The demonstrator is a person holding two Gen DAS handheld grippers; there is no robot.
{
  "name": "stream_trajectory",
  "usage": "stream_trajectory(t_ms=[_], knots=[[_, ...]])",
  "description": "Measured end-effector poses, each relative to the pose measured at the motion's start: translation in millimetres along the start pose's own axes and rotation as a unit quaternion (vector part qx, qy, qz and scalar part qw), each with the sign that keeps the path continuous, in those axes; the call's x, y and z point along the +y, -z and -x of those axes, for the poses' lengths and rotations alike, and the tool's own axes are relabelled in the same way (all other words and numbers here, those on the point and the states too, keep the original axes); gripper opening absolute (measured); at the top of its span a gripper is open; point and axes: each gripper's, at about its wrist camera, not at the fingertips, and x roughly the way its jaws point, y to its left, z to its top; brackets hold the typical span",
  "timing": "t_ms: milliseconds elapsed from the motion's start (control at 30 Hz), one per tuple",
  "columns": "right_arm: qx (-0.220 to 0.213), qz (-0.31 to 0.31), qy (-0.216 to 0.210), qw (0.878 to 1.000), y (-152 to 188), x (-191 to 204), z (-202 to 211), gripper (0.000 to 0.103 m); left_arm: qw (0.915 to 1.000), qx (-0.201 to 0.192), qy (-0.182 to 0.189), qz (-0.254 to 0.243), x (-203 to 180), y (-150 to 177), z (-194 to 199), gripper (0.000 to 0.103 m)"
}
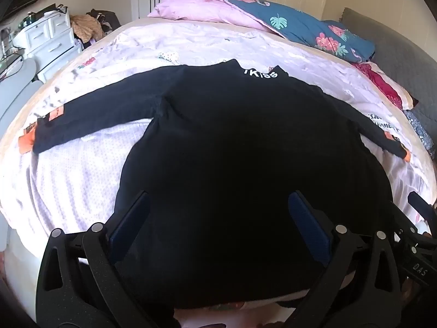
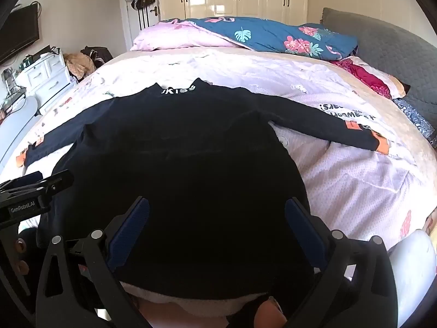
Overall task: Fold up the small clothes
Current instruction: 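Move the right gripper toward the orange cuff of the nearest sleeve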
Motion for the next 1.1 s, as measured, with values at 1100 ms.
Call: stream_trajectory(t_ms=[1100], knots=[[-0.039, -0.054, 0.033, 0.997, -102, -28, -26, 0.099, 0.9989, -0.035, 0.030, 0.007, -18, -103, -22, 0.095]])
